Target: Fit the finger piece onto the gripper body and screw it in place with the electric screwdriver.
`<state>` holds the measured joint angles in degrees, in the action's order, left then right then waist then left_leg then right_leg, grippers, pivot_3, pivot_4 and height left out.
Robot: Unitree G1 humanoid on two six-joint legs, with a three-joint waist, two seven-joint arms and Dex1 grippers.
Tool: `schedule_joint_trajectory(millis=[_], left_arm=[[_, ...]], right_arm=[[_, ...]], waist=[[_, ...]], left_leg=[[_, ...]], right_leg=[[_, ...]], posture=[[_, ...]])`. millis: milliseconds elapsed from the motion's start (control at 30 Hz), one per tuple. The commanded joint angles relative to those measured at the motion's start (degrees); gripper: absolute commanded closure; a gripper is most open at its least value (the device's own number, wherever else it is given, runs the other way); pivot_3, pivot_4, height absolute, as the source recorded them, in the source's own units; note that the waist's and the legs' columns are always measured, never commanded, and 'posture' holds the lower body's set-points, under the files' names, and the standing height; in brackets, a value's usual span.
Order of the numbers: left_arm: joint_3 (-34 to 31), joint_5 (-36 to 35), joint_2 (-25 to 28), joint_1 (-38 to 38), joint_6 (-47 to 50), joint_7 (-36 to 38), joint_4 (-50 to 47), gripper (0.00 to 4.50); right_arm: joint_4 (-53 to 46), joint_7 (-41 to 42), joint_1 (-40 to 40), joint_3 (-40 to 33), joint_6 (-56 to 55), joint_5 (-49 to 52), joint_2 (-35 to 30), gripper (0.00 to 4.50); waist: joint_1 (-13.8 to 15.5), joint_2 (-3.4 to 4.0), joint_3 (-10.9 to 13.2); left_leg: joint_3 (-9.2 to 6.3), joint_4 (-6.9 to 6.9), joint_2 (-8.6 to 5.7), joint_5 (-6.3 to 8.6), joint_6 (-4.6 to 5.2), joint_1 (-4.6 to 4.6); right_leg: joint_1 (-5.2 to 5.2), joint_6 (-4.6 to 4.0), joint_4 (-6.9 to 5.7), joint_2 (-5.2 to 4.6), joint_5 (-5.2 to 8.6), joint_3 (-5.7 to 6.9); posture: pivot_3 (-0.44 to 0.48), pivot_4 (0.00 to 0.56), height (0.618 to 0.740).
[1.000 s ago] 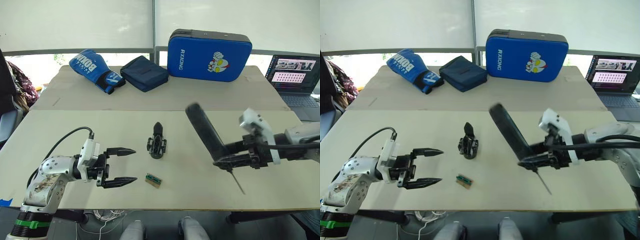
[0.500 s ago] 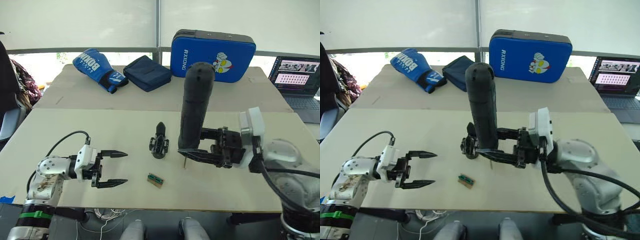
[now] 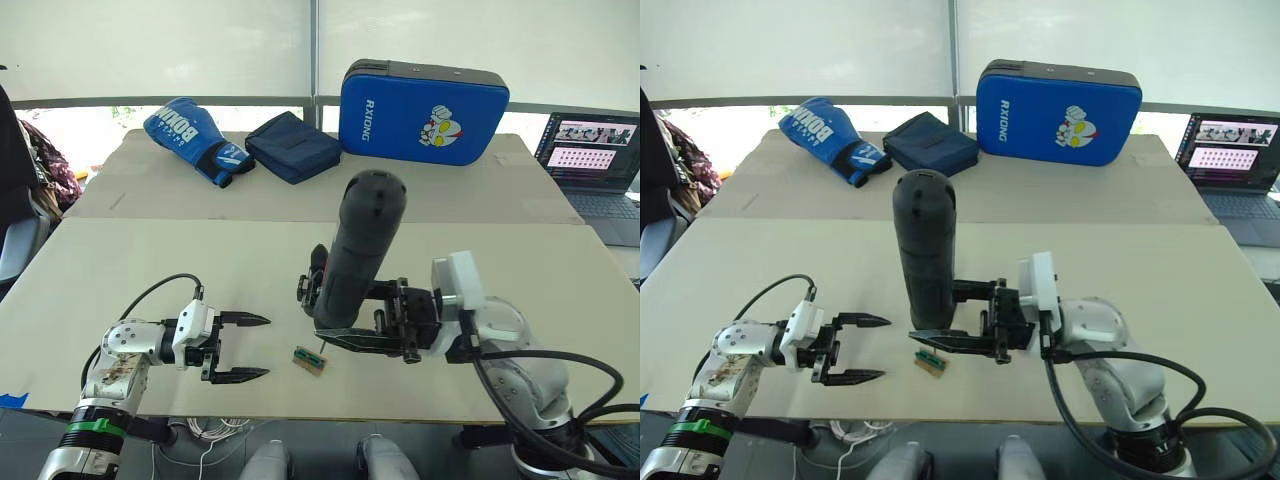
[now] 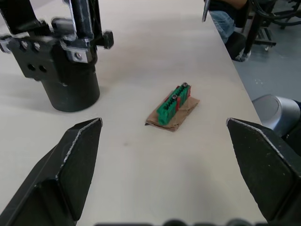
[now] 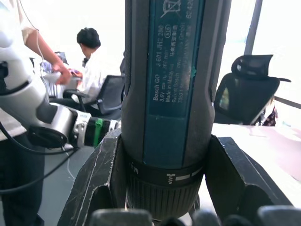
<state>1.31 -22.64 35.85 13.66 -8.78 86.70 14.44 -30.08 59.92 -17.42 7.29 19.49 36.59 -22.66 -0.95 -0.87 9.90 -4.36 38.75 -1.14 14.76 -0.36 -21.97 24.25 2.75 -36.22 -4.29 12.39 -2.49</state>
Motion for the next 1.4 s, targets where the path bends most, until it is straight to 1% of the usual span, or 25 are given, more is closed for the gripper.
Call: schedule_joint_trajectory(millis=[33,133,333,667,867,1400], left_arm=[[1.97,0.70,-1.24,1.05,-0.03,-0.14,-0.82,0.00],[3.37,1.43,-1.80,1.17,-0.25,-0.08,-1.41,0.00],[5.75,3.80,-3.90,1.95,-0.64,-2.68,-1.09,0.00],[8.08,6.08,-6.85,2.61,-3.57,-4.37,2.90,0.00],[8.81,8.09,-7.55,2.89,-6.16,-5.37,5.47,0.00],[10.67,7.18,-8.80,2.69,-1.47,-7.08,1.16,0.00]], right_arm=[[0.45,0.91,-1.43,1.17,-4.00,-0.86,1.23,2.58],[1.33,1.44,-1.46,1.77,-4.95,-1.77,1.25,2.58],[3.21,1.97,-1.14,2.79,-6.71,-3.84,0.93,2.58],[6.85,2.79,-0.32,3.74,-8.94,-6.49,0.79,2.58],[8.43,2.73,-0.01,3.43,-9.84,-7.57,0.92,2.58],[7.83,3.70,0.32,3.39,-9.19,-6.75,0.66,2.58]], waist=[[0.02,0.00,0.00],[0.01,0.00,0.00],[0.02,-0.01,0.00],[0.03,0.00,0.00],[0.27,0.02,-0.02],[0.31,0.05,-0.04]], left_leg=[[0.00,0.00,0.00,0.00,0.00,0.00],[0.00,0.01,-0.01,0.00,0.00,-0.02],[-0.01,0.01,-0.02,0.00,0.00,-0.01],[-0.01,0.01,-0.02,0.00,0.00,0.00],[-0.02,0.02,-0.06,0.00,0.00,0.08],[-0.03,0.04,-0.09,0.00,0.00,0.14]], right_leg=[[0.00,0.00,0.00,0.00,0.00,0.00],[0.01,0.00,0.01,-0.01,0.00,0.00],[0.00,0.00,-0.01,0.00,0.00,0.00],[0.00,-0.01,-0.02,0.00,0.00,0.00],[-0.09,0.00,-0.02,-0.03,0.00,0.00],[-0.16,0.01,-0.03,-0.05,0.00,-0.01]], posture=[[0.000,0.150,0.740],[0.000,0.150,0.740],[0.000,0.150,0.740],[0.000,0.150,0.740],[0.000,0.150,0.740],[0.000,0.150,0.740]])
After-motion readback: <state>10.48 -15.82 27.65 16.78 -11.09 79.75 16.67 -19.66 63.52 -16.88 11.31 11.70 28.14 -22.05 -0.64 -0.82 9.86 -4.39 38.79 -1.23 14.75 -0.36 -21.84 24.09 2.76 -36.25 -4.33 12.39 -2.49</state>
